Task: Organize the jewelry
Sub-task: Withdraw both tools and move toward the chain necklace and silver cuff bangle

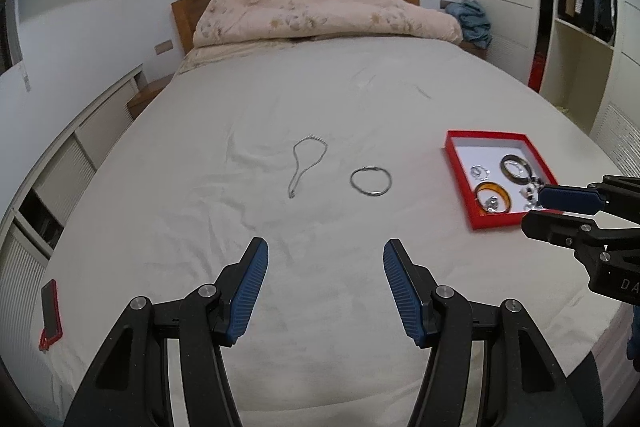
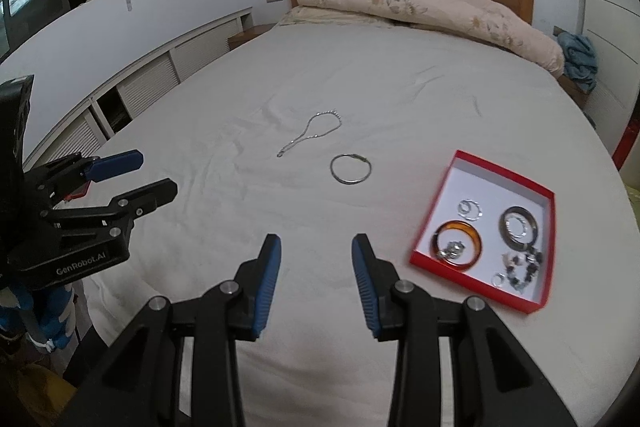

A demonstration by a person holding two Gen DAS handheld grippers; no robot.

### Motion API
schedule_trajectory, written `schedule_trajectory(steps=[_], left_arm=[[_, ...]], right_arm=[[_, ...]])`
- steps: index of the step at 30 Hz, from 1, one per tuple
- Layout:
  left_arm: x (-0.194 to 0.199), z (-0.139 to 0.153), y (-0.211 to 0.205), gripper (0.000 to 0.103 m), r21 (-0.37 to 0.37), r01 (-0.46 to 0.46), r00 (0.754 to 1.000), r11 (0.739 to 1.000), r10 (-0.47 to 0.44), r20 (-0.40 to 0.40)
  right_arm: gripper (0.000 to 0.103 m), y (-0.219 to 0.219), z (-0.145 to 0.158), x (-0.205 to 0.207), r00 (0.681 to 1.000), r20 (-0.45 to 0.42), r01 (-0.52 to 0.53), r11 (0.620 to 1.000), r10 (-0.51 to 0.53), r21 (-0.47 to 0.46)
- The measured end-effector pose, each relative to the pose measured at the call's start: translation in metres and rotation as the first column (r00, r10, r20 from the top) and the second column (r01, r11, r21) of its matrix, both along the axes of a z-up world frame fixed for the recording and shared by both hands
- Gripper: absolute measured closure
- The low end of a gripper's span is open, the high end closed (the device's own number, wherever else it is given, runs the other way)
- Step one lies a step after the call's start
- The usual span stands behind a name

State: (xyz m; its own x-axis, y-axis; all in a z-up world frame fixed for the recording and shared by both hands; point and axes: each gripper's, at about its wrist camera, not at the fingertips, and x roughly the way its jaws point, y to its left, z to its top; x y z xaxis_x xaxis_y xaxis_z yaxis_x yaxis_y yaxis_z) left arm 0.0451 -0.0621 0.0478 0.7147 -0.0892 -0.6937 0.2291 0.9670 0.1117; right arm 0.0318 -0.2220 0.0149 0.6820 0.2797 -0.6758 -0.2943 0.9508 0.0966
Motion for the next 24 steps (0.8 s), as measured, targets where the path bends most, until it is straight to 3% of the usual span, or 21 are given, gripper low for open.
schedule_trajectory(steps=[24], left_arm=[[0.095,-0.063,0.029,0.044,-0.018,-0.075,0.988,0.997,0.072,-0.138]], right_arm=[[0.068,0.032,-0.046,0.104,0.994,-0.098,-0.049,0.999,0.05,0.009]])
